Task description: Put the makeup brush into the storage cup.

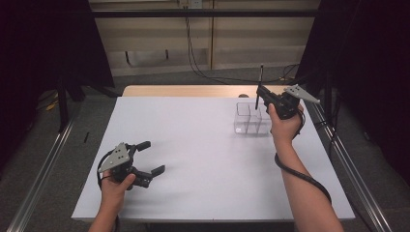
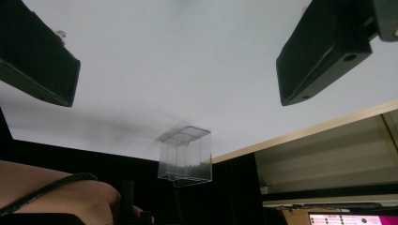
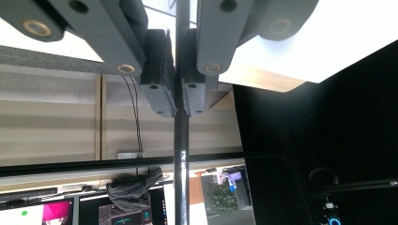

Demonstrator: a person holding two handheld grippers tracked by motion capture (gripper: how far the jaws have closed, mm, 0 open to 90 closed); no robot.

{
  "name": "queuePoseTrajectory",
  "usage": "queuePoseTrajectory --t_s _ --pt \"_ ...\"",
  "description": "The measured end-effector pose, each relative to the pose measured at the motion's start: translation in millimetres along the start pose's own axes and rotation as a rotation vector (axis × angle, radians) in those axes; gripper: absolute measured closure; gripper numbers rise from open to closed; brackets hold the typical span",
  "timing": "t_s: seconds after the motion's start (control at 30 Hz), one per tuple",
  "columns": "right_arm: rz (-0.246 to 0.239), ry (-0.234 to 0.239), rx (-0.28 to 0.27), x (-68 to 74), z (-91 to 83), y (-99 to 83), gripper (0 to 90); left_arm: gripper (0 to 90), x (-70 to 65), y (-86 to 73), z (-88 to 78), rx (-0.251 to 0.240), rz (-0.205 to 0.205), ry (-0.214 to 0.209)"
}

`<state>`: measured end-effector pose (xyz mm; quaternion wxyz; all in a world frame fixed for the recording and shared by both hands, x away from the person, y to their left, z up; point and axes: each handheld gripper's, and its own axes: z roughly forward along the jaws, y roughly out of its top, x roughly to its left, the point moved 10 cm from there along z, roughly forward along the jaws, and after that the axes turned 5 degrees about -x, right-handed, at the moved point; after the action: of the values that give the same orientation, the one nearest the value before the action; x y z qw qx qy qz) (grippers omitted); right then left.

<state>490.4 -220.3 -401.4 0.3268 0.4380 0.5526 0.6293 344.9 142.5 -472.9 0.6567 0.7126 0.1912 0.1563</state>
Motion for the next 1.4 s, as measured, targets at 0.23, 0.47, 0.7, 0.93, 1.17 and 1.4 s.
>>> queuePoseTrajectory --t_s 0.23,0.47,0.7,0.93,1.17,1.4 --pt "0.001 -0.005 0.005 -2.0 1.7 -2.2 84.2 0.0 0.2 0.2 -0.2 -0.004 -0.004 -0.001" --pt "-0.002 -0.007 0.006 -3.7 2.4 -4.2 84.2 0.0 -0.1 0.3 -0.1 -0.004 -0.004 -0.003" --pt "-0.003 -0.013 0.005 -5.6 2.7 -5.5 84.2 0.0 0.0 0.5 -0.2 -0.006 -0.005 -0.003" --pt "-0.001 -0.012 0.006 -7.6 2.6 -8.1 84.2 0.0 0.2 0.8 -0.3 -0.007 -0.003 -0.002" --pt "-0.005 -0.012 0.008 -8.9 3.0 -11.3 84.2 0.0 0.8 0.5 -0.7 -0.004 0.001 0.000" --pt "-0.003 -0.016 0.012 -10.4 2.6 -14.7 84.2 0.0 0.3 1.0 -0.5 -0.007 -0.002 -0.001"
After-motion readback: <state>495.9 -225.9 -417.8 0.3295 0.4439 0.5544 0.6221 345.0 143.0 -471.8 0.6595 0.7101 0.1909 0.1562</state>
